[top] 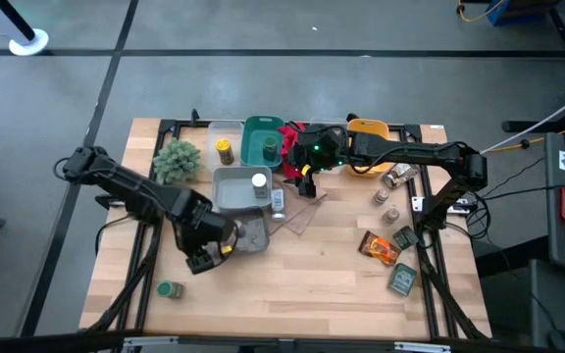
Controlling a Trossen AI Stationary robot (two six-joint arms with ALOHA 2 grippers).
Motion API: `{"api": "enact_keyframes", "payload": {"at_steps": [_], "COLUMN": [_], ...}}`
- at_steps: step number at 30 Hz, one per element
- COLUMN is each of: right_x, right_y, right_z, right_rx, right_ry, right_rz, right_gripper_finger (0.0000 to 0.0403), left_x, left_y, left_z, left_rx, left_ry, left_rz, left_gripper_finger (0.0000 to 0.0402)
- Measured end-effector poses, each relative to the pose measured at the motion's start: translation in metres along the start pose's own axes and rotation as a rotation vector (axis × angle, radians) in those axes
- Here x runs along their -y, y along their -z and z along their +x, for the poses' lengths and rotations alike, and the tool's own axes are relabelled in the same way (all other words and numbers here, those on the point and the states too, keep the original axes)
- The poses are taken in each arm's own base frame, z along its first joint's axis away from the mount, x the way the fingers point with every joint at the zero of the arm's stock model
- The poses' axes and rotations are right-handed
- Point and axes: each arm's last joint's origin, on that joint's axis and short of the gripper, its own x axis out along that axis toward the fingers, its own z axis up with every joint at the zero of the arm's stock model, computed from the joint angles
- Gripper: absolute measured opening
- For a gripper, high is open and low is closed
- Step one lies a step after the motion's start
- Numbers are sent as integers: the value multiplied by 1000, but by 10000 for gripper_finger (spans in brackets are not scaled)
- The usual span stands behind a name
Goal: Sort spices by type
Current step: Put the green seasoning bottle into the green bin
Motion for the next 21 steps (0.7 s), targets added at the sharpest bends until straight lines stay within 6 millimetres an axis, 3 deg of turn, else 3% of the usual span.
{"api": "enact_keyframes", "payload": {"at_steps": [15, 21], "right_x": [0, 0], "right_y": [0, 2], "right_z": [0, 0], "right_rx": [0, -22], "right_ry": [1, -4], "right_rz": [0, 4], "right_gripper_finger": [301, 301], "left_x": [2, 10], "left_y": [1, 18], "left_z": [5, 15], "left_rx": [-12, -109], "left_ry": [-25, -39], "left_rz": [15, 78], "left_gripper_finger": [212, 212]}}
